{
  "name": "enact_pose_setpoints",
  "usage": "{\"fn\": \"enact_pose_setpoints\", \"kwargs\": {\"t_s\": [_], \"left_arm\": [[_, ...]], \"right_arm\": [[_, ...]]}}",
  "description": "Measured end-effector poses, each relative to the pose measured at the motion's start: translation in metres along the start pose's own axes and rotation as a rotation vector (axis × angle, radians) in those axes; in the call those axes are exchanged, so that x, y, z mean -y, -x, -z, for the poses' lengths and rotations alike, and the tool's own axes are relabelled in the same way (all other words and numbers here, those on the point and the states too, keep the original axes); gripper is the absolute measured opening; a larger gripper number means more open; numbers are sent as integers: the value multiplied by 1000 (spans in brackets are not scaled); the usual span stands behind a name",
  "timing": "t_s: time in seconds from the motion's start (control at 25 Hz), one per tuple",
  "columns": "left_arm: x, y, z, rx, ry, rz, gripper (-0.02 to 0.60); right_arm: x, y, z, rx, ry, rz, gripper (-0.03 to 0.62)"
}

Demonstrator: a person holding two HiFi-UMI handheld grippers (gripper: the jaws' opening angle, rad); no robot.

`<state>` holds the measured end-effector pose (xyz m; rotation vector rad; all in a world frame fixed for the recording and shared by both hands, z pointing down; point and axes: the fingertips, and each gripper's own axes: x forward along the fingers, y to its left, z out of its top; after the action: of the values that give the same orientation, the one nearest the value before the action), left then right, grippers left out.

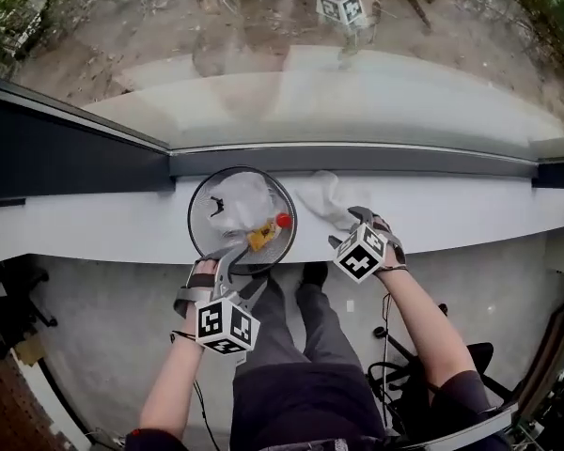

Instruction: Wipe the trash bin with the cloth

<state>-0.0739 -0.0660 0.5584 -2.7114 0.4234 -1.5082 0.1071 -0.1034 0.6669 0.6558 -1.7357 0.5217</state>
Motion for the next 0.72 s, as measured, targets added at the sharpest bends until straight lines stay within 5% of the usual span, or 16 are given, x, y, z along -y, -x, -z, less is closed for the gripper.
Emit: {"fn": "enact_pose_setpoints", "kwargs": {"t_s": [0.32, 0.4, 0.52, 0.72], "left_arm": [[16, -12, 16, -25, -97, -5, 311], [8, -14, 15, -30, -115, -44, 267], [3, -15, 12, -33, -117, -52, 249], [22, -18, 15, -99, -167, 24, 164]], "right_arm": [[29, -105, 41, -145, 25, 59, 305], [36, -124, 56, -183, 57, 96, 298], [45, -134, 65, -190, 74, 152, 90], [30, -111, 42, -71, 11, 89, 52]]}}
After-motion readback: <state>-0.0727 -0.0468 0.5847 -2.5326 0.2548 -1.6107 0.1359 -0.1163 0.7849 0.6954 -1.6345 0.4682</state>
